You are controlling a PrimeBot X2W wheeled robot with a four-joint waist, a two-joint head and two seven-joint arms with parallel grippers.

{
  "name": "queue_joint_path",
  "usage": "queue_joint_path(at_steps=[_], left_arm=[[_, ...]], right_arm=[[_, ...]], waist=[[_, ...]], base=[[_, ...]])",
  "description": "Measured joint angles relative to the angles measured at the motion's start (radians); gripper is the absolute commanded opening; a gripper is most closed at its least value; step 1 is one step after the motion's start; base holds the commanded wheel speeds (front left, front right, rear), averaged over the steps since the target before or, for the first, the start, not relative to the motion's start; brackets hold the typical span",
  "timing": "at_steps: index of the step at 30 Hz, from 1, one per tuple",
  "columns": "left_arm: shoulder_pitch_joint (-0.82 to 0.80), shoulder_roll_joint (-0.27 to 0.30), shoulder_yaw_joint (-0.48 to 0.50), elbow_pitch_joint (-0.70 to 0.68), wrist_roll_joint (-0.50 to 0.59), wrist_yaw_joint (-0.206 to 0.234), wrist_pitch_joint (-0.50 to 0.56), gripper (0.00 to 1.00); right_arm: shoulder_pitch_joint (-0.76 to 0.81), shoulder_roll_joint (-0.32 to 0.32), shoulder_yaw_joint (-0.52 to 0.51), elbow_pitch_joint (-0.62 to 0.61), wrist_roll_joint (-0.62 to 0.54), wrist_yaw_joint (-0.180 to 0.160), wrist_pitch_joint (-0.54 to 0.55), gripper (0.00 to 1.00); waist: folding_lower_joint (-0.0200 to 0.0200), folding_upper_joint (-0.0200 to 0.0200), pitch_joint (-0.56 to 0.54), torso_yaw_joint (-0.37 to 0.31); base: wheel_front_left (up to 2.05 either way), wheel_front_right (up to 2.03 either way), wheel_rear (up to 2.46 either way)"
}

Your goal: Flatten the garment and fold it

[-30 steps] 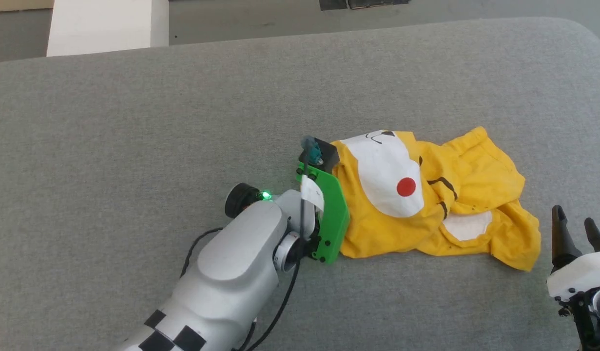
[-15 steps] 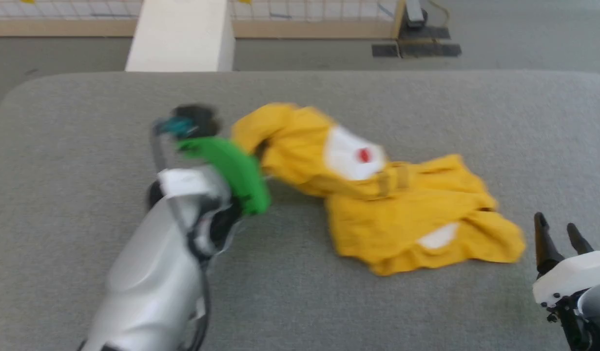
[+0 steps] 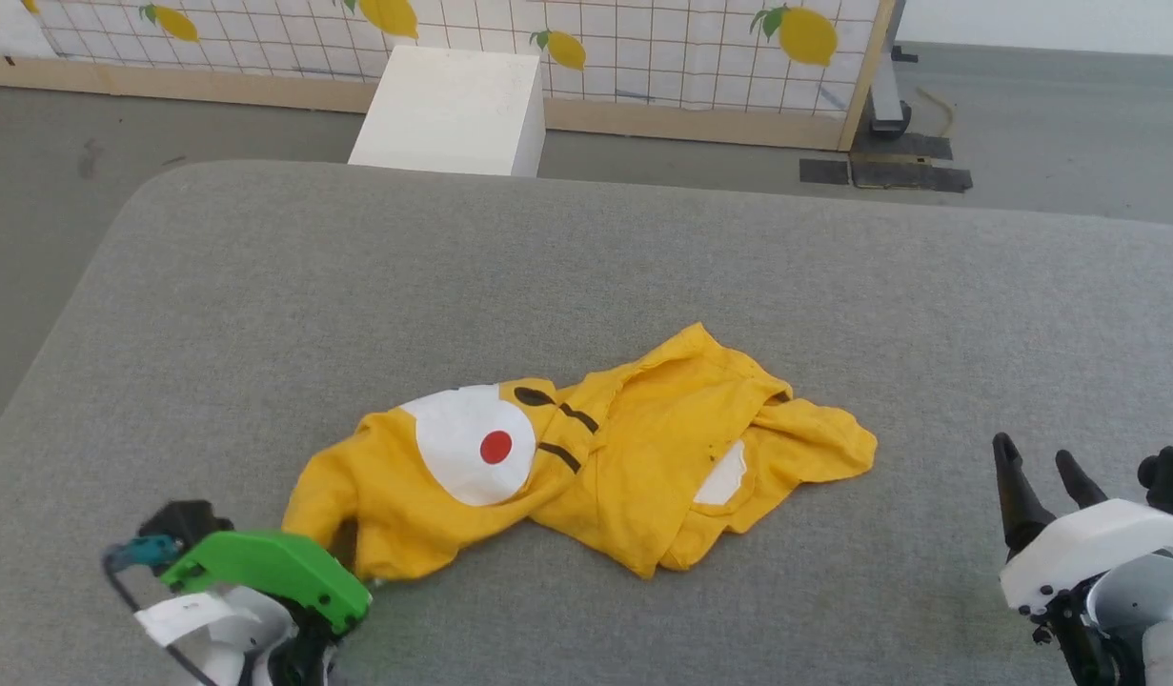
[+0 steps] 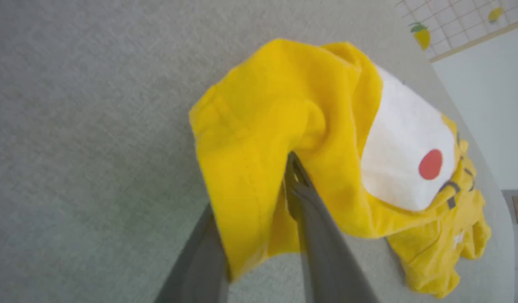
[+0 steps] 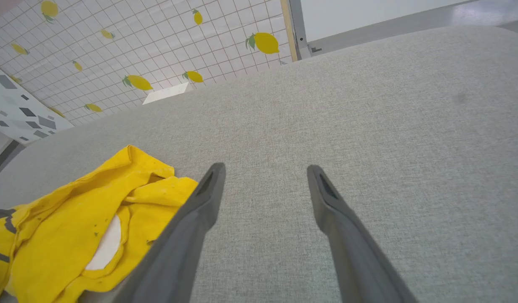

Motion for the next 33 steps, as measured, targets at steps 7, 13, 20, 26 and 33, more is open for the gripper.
queue_joint_path(at_steps=[7, 13, 20, 26, 33], left_arm=[[0.007, 0.023, 0.085, -0.129, 0.077, -0.102, -0.3, 1.0], [0.052, 0.039, 0.084, -0.154, 0.275, -0.158, -0.495, 1.0], [0.065, -0.073, 0.169, -0.224, 0.454, -0.214, -0.503, 1.0], [0.062, -0.139, 0.218, -0.232, 0.52, -0.281, -0.503, 1.0], [0.008, -0.175, 0.224, -0.217, 0.581, -0.341, -0.503, 1.0]], right_arm=[[0.001, 0.0, 0.025, 0.012, 0.009, 0.0, -0.002, 1.0], [0.0, 0.0, 0.045, 0.01, 0.004, 0.0, 0.01, 1.0], [-0.114, -0.001, 0.176, -0.008, -0.077, 0.0, 0.164, 1.0], [-0.341, -0.004, 0.341, 0.063, -0.188, 0.0, 0.39, 1.0], [-0.554, -0.06, 0.456, 0.213, -0.263, 0.0, 0.562, 1.0]], waist=[[0.0, 0.0, 0.001, -0.005], [0.0, 0.0, 0.02, -0.007], [0.0, 0.0, 0.063, 0.01], [0.0, 0.0, 0.113, 0.039], [0.0, 0.0, 0.18, 0.087]], base=[[0.0, 0.0, 0.0], [0.0, 0.0, 0.0], [0.0, 0.0, 0.0], [0.0, 0.0, 0.0], [0.0, 0.0, 0.0]])
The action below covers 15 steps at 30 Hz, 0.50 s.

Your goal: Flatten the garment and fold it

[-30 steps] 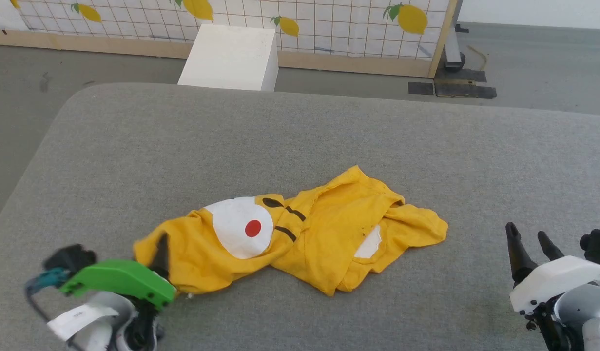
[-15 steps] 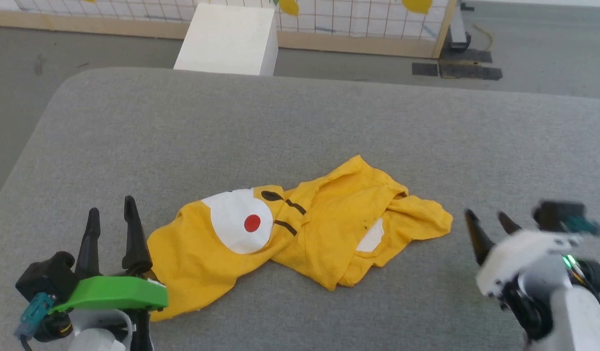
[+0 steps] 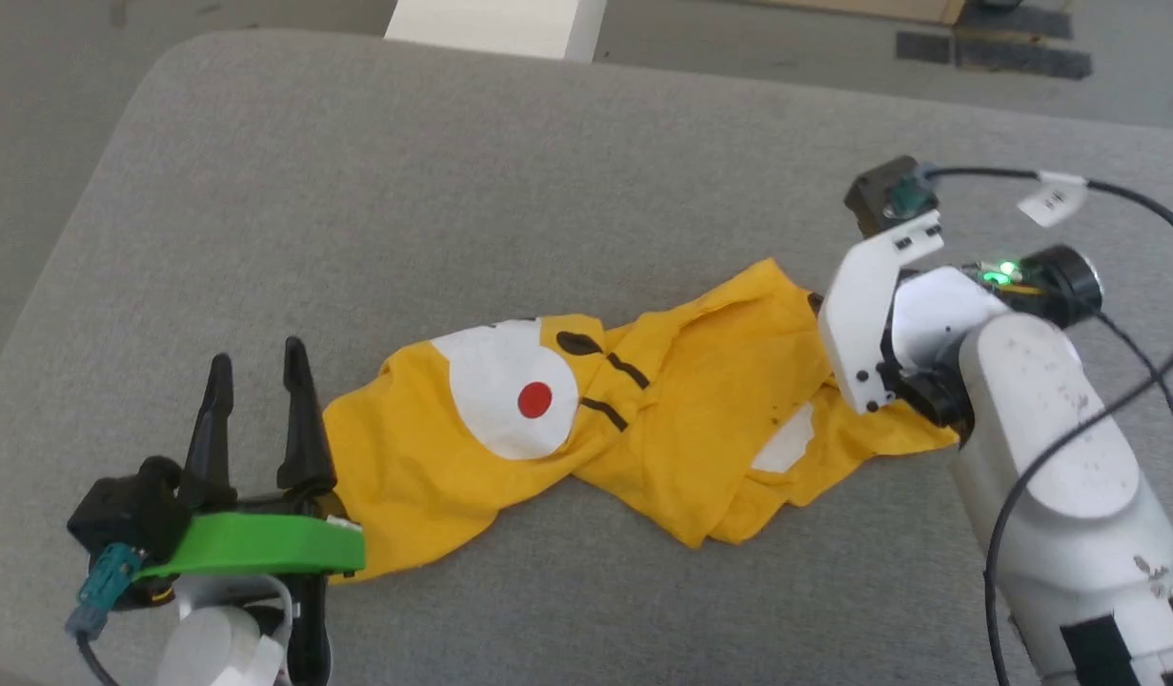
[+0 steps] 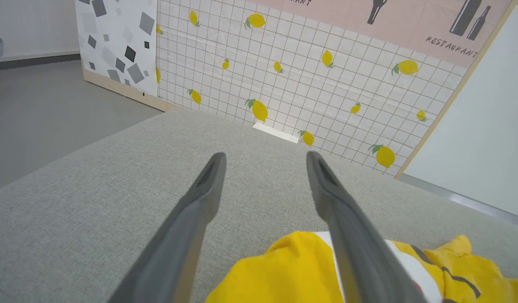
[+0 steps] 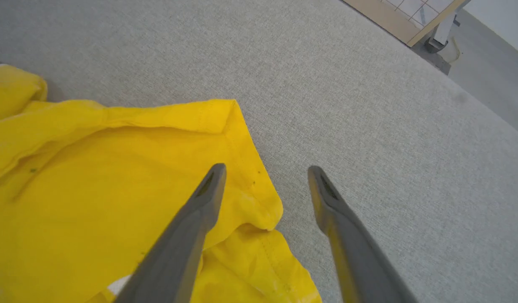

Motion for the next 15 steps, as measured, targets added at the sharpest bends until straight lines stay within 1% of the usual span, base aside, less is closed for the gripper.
queue_joint_path(at_steps=[3, 7, 10, 12, 13, 14, 15], left_arm=[[-0.023, -0.01, -0.003, 0.013, 0.011, -0.016, 0.0, 1.0], [-0.042, -0.022, -0.008, 0.033, 0.027, -0.032, 0.0, 1.0], [-0.05, -0.025, -0.007, 0.051, 0.047, -0.038, 0.0, 1.0], [-0.052, -0.028, -0.006, 0.061, 0.051, -0.042, 0.0, 1.0], [-0.052, -0.028, -0.002, 0.064, 0.053, -0.042, 0.0, 1.0], [-0.052, -0.028, 0.001, 0.069, 0.053, -0.042, 0.0, 1.0], [-0.052, -0.03, 0.003, 0.073, 0.053, -0.042, 0.0, 1.0]], right_arm=[[-0.05, -0.023, 0.046, 0.059, -0.019, 0.0, 0.046, 1.0], [-0.075, -0.052, 0.122, 0.122, -0.015, 0.0, 0.091, 1.0], [-0.099, -0.071, 0.173, 0.133, 0.023, 0.0, 0.113, 1.0], [-0.113, -0.08, 0.188, 0.133, 0.051, -0.001, 0.12, 1.0], [-0.118, -0.084, 0.193, 0.133, 0.066, -0.001, 0.122, 0.45], [-0.12, -0.088, 0.198, 0.131, 0.077, -0.001, 0.116, 0.13], [-0.119, -0.092, 0.201, 0.128, 0.089, 0.0, 0.097, 0.0]], waist=[[0.0, 0.0, 0.031, 0.021], [0.0001, 0.0, 0.069, 0.046], [0.0, 0.0, 0.093, 0.062], [0.0, 0.0, 0.102, 0.07], [0.0, 0.0, 0.105, 0.073], [0.0, 0.0, 0.104, 0.073], [0.0, 0.0, 0.102, 0.073]], base=[[0.0, 0.0, 0.0], [0.0, 0.0, 0.0], [0.0, 0.0, 0.0], [0.0, 0.0, 0.0], [0.0, 0.0, 0.0], [0.0, 0.0, 0.0], [0.0, 0.0, 0.0]])
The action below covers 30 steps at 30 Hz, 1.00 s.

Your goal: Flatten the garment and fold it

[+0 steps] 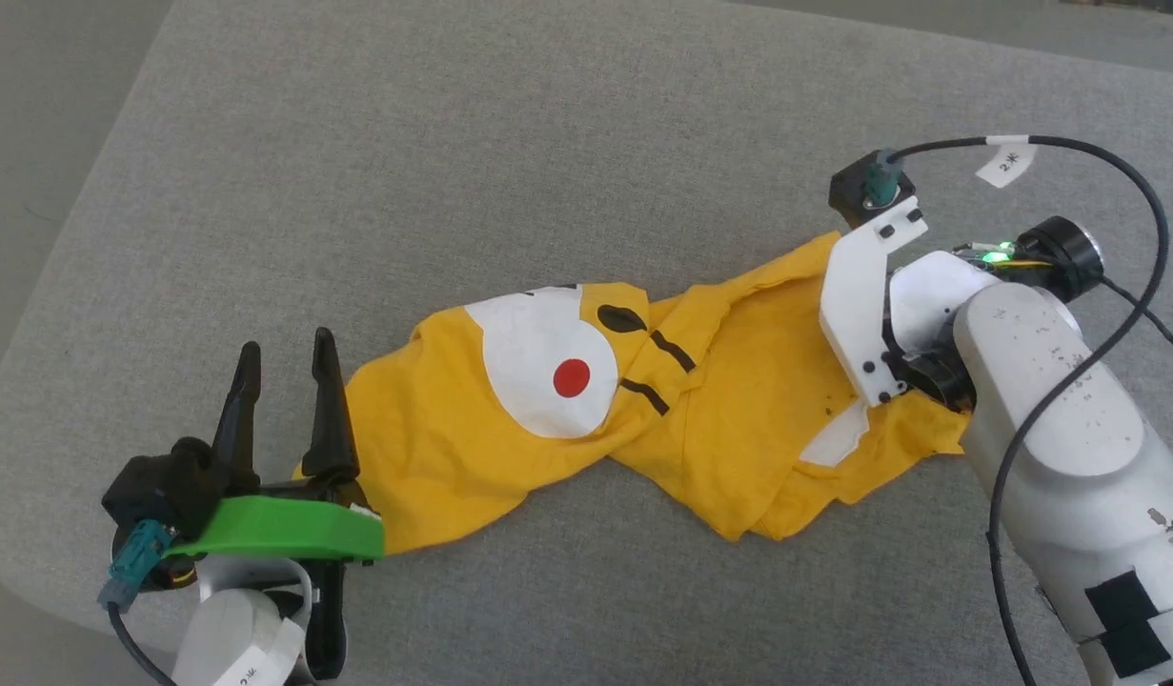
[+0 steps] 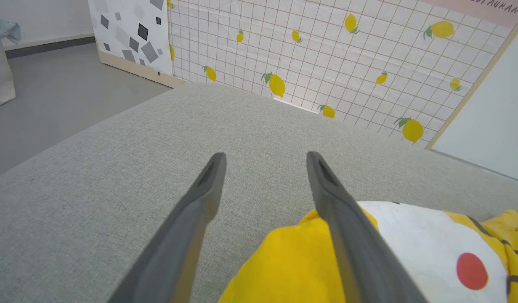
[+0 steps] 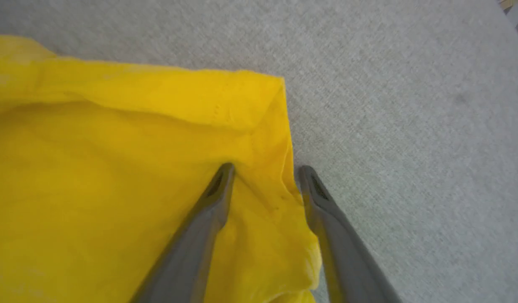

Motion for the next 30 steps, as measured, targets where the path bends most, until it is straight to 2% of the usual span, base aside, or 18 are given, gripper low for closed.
queue_joint_path(at_steps=[6, 10, 13, 17, 22, 27, 30], left_arm=[[0.003, -0.003, 0.025, 0.016, 0.0, -0.008, 0.0, 1.0], [0.018, -0.003, 0.04, 0.029, 0.011, -0.007, 0.0, 1.0], [0.04, -0.003, 0.05, 0.029, 0.018, -0.006, 0.0, 1.0], [0.07, -0.002, 0.071, 0.021, 0.022, 0.002, 0.0, 1.0], [0.091, -0.002, 0.073, 0.01, 0.021, 0.004, 0.0, 1.0], [0.099, -0.003, 0.069, 0.008, 0.016, 0.011, 0.003, 1.0], [0.1, -0.003, 0.066, 0.007, 0.013, 0.011, 0.009, 1.0]], right_arm=[[0.013, 0.015, -0.04, -0.029, 0.082, 0.0, -0.134, 0.0], [0.021, 0.036, -0.047, -0.121, 0.178, 0.0, -0.196, 0.0], [0.063, 0.04, -0.009, -0.216, 0.265, 0.0, -0.192, 0.0], [0.178, 0.024, 0.102, -0.358, 0.416, 0.0, -0.106, 0.0], [0.367, -0.032, 0.258, -0.5, 0.564, 0.0, 0.03, 0.0], [0.509, -0.091, 0.367, -0.524, 0.62, 0.0, 0.131, 0.0], [0.553, -0.11, 0.384, -0.523, 0.632, 0.0, 0.146, 0.0]], waist=[[0.0001, 0.0, -0.04, -0.011], [0.0, 0.0, -0.091, -0.03], [0.0, 0.0, -0.132, -0.046], [0.0, 0.0, -0.187, -0.068], [-0.0001, 0.0, -0.24, -0.092], [-0.0001, 0.0, -0.263, -0.103], [-0.0001, 0.0, -0.261, -0.098]], base=[[0.0, 0.0, 0.0], [0.0, 0.0, 0.0], [0.0, 0.0, 0.0], [0.0, 0.0, 0.0], [0.0, 0.0, 0.0], [0.0, 0.0, 0.0], [0.0, 0.0, 0.0]])
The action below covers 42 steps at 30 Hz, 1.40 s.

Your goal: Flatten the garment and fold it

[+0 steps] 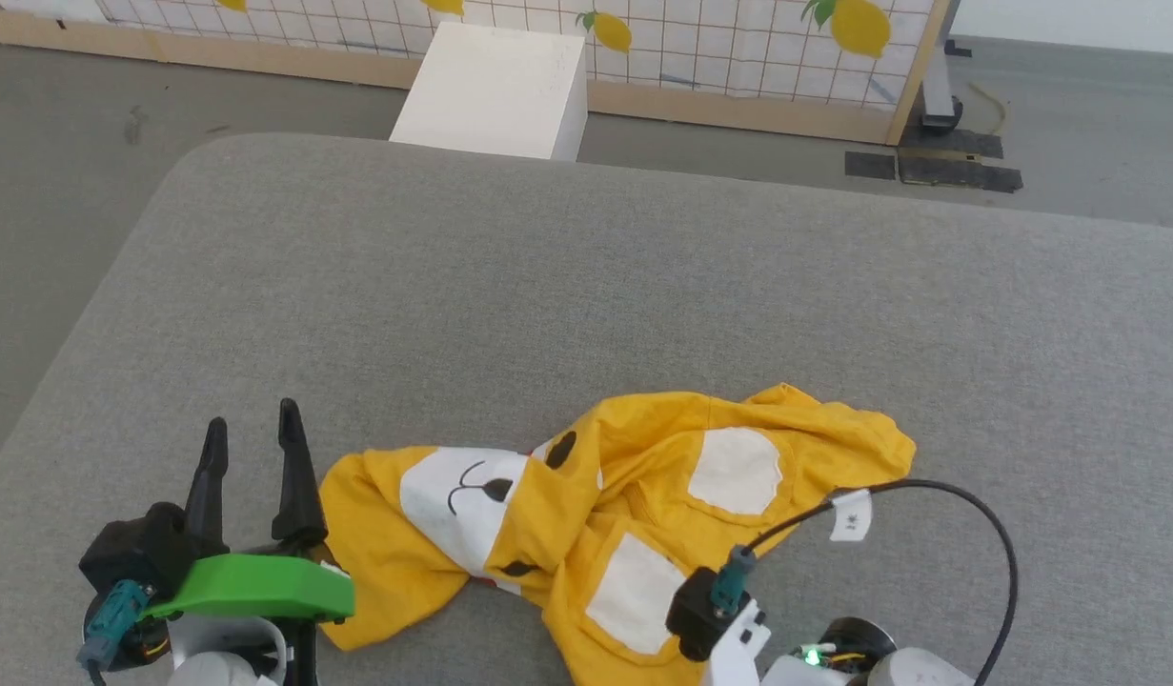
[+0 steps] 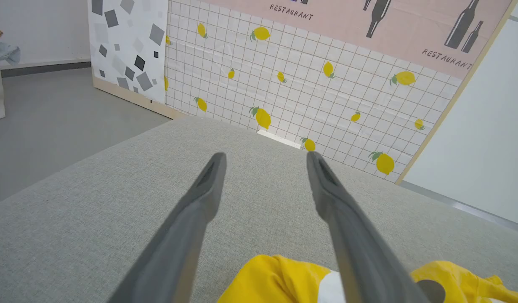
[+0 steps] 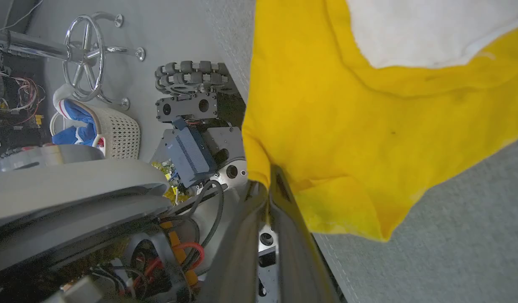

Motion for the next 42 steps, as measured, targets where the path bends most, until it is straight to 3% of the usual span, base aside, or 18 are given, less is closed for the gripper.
queue_joint_path(at_steps=[1, 2, 3, 8, 11, 17, 18, 22, 26, 30, 38, 39, 41, 42], left_arm=[[0.0, 0.0, -0.001, 0.0, 0.0, 0.001, 0.001, 1.0], [0.001, 0.0, -0.001, 0.0, -0.002, 0.001, 0.002, 1.0], [0.001, 0.0, -0.001, 0.0, -0.004, 0.001, 0.002, 1.0], [0.002, 0.001, -0.002, 0.002, -0.014, 0.001, 0.01, 1.0], [0.006, 0.001, -0.006, 0.003, -0.017, 0.007, 0.01, 1.0], [0.007, 0.003, -0.02, 0.001, -0.018, 0.012, 0.011, 1.0], [0.006, 0.005, -0.028, 0.0, -0.009, 0.017, 0.011, 1.0], [0.004, 0.005, -0.039, 0.004, -0.008, 0.017, 0.011, 1.0], [-0.004, 0.005, -0.047, 0.012, -0.009, 0.017, 0.01, 1.0], [-0.017, 0.005, -0.054, 0.021, -0.009, 0.017, 0.009, 1.0], [-0.043, 0.003, -0.064, 0.046, -0.021, 0.017, 0.0, 1.0], [-0.043, 0.003, -0.063, 0.049, -0.023, 0.017, 0.0, 1.0], [-0.044, 0.003, -0.062, 0.053, -0.024, 0.017, -0.001, 1.0], [-0.045, 0.003, -0.06, 0.056, -0.024, 0.017, -0.003, 1.0]], right_arm=[[0.005, 0.003, -0.012, -0.001, 0.003, 0.0, -0.014, 0.0], [0.007, 0.012, -0.031, -0.009, 0.004, 0.0, -0.051, 0.4], [0.006, 0.021, -0.05, -0.016, 0.004, 0.0, -0.08, 1.0], [-0.004, 0.1, -0.216, -0.029, 0.0, 0.0, -0.253, 1.0], [-0.022, 0.142, -0.351, -0.013, -0.066, 0.0, -0.352, 1.0], [-0.076, 0.163, -0.551, 0.087, -0.32, 0.0, -0.403, 1.0], [-0.13, 0.156, -0.605, 0.136, -0.439, 0.0, -0.381, 1.0], [-0.175, 0.114, -0.594, 0.189, -0.579, 0.0, -0.3, 1.0], [-0.198, 0.081, -0.553, 0.234, -0.633, 0.0, -0.218, 1.0], [-0.211, 0.059, -0.518, 0.283, -0.643, 0.0, -0.156, 1.0], [-0.226, 0.052, -0.493, 0.323, -0.628, 0.0, -0.154, 1.0], [-0.23, 0.053, -0.496, 0.325, -0.617, 0.0, -0.154, 0.38], [-0.233, 0.053, -0.504, 0.326, -0.6, 0.0, -0.17, 0.0], [-0.232, 0.068, -0.542, 0.32, -0.566, 0.0, -0.202, 0.0]], waist=[[0.0, 0.0, 0.001, 0.001], [0.0, 0.0, 0.003, 0.002], [0.0, 0.0, 0.004, 0.002], [0.0, 0.0, 0.003, -0.003], [0.0, 0.0, -0.001, -0.008], [0.0, 0.0, 0.006, -0.013], [0.0, 0.0, 0.019, -0.01], [0.0, 0.0, 0.041, -0.002], [0.0, 0.0, 0.07, 0.01], [0.0, 0.0, 0.1, 0.023], [0.0, 0.0, 0.146, 0.053], [0.0, 0.0, 0.147, 0.052], [0.0, 0.0, 0.145, 0.049], [0.0001, 0.0, 0.135, 0.039]], base=[[0.0, 0.0, 0.0], [0.0, 0.0, 0.0], [0.0, 0.0, 0.0], [0.0, 0.0, 0.0], [0.0, 0.0, 0.0], [0.0, 0.0, 0.0], [0.0, 0.0, 0.0], [0.0, 0.0, 0.0], [0.0, 0.0, 0.0], [0.0, 0.0, 0.0], [0.0, 0.0, 0.0], [0.0, 0.0, 0.0], [0.0, 0.0, 0.0], [0.0, 0.0, 0.0]])
